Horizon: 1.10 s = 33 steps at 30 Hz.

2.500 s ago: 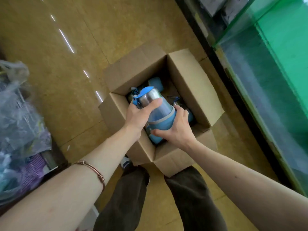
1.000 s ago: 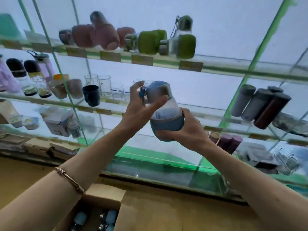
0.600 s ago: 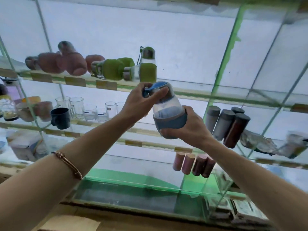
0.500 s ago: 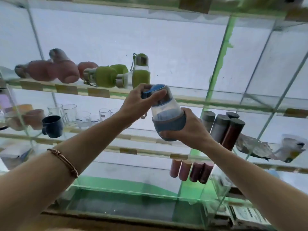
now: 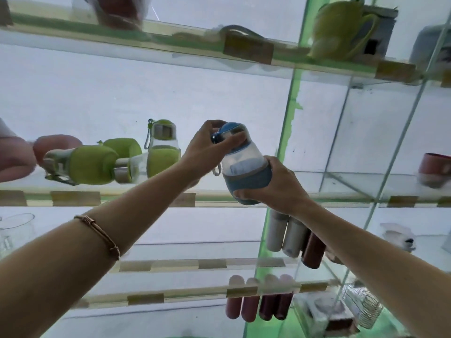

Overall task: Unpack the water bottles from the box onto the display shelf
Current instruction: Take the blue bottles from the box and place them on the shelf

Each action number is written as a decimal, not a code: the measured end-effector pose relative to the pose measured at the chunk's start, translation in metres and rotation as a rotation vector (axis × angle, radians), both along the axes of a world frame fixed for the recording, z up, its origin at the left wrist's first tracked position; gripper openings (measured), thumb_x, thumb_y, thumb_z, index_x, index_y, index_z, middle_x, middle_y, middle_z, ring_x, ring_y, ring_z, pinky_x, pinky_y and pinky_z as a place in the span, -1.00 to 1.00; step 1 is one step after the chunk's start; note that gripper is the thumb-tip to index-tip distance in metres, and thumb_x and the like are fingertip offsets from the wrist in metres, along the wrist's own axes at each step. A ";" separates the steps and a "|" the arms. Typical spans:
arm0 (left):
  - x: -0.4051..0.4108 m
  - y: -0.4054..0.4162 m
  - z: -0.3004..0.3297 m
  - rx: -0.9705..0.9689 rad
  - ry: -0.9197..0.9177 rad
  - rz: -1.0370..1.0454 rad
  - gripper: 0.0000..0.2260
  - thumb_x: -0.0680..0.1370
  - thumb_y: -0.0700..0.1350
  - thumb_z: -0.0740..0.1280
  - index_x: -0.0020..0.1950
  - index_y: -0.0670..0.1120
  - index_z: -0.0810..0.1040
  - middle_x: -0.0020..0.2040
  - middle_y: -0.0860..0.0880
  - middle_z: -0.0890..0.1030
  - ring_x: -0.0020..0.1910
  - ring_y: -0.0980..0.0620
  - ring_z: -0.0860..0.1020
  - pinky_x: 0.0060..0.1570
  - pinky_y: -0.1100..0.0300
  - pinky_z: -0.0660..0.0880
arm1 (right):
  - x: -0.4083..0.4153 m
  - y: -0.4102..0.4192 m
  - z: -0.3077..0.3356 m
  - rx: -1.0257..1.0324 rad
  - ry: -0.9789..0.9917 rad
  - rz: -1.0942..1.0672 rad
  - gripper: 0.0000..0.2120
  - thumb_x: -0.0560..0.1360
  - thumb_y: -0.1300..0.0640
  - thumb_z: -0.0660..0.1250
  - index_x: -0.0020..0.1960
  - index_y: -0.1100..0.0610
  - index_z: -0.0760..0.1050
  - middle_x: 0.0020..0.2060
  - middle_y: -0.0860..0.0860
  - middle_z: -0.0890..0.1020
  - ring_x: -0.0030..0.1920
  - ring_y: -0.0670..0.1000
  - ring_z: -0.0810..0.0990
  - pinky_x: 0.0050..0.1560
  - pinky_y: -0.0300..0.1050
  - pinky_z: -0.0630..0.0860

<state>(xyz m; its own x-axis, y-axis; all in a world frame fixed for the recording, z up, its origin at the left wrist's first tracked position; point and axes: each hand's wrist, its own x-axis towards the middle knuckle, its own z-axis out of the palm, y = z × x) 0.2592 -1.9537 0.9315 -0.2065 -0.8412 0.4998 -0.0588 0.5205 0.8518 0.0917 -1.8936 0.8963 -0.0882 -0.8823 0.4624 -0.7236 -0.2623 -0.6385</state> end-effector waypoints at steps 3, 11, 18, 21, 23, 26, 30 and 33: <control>0.007 -0.026 0.006 -0.047 -0.073 0.010 -0.60 0.44 0.09 0.44 0.22 0.00 0.48 0.05 0.05 0.58 -0.02 0.13 0.58 -0.04 0.24 0.53 | -0.002 -0.025 0.006 -0.002 0.033 -0.008 -0.32 0.20 -0.05 0.60 0.21 -0.02 0.36 0.06 -0.10 0.52 0.03 -0.08 0.50 -0.14 -0.29 0.45; 0.008 -0.081 0.011 -0.048 -0.243 0.115 -0.58 0.51 0.11 0.36 0.27 -0.07 0.43 0.09 0.01 0.52 -0.03 0.12 0.52 -0.12 0.27 0.47 | -0.008 -0.096 0.013 0.049 0.117 -0.002 -0.34 0.19 -0.05 0.59 0.19 -0.02 0.38 0.04 -0.10 0.53 0.05 -0.03 0.51 0.04 -0.02 0.54; 0.011 -0.117 0.021 -0.105 -0.657 0.312 -0.56 0.57 0.04 0.30 0.40 -0.10 0.37 0.27 -0.11 0.50 0.20 -0.07 0.47 0.07 0.22 0.33 | -0.008 -0.158 0.005 0.145 0.148 0.099 -0.34 0.19 -0.04 0.59 0.17 0.00 0.36 0.05 -0.07 0.50 0.05 -0.02 0.49 -0.06 -0.10 0.55; 0.014 -0.128 0.021 -0.125 -0.673 0.336 -0.55 0.55 0.02 0.33 0.40 -0.09 0.38 0.29 -0.12 0.50 0.19 -0.06 0.48 0.06 0.25 0.34 | -0.001 -0.177 0.000 0.129 0.113 0.141 -0.40 0.21 -0.02 0.60 0.12 -0.01 0.36 0.02 -0.07 0.53 0.04 -0.01 0.52 0.00 -0.06 0.56; 0.015 -0.134 0.022 -0.165 -0.646 0.370 -0.55 0.53 0.01 0.36 0.38 -0.09 0.40 0.27 -0.11 0.52 0.18 -0.05 0.50 0.04 0.25 0.35 | 0.008 -0.187 -0.004 0.121 0.061 0.169 -0.38 0.21 -0.06 0.60 0.13 0.01 0.36 0.01 -0.07 0.54 0.03 -0.02 0.52 -0.01 -0.08 0.56; 0.016 -0.140 0.023 -0.237 -0.671 0.439 -0.57 0.54 -0.03 0.35 0.37 -0.12 0.40 0.25 -0.10 0.54 0.16 -0.03 0.49 0.02 0.26 0.31 | 0.024 -0.201 -0.011 0.113 0.010 0.178 -0.28 0.17 -0.17 0.59 0.19 0.04 0.35 0.04 -0.05 0.54 0.03 -0.03 0.52 -0.04 -0.09 0.57; 0.020 -0.147 0.014 -0.309 -0.792 0.533 -0.58 0.58 -0.09 0.29 0.42 -0.14 0.35 0.35 -0.10 0.45 0.32 -0.08 0.37 0.26 0.13 0.29 | 0.040 -0.211 -0.012 0.093 0.025 0.134 -0.16 0.19 -0.23 0.56 0.30 0.11 0.30 0.16 0.02 0.42 0.14 0.02 0.45 0.08 0.01 0.55; 0.020 -0.146 0.010 -0.357 -0.823 0.578 -0.57 0.59 -0.11 0.28 0.45 -0.10 0.32 0.47 -0.06 0.32 0.44 -0.07 0.24 0.36 0.05 0.23 | 0.043 -0.210 -0.008 0.123 0.071 0.144 -0.09 0.26 -0.21 0.53 0.41 0.14 0.19 0.24 0.06 0.32 0.25 0.06 0.37 0.22 0.03 0.48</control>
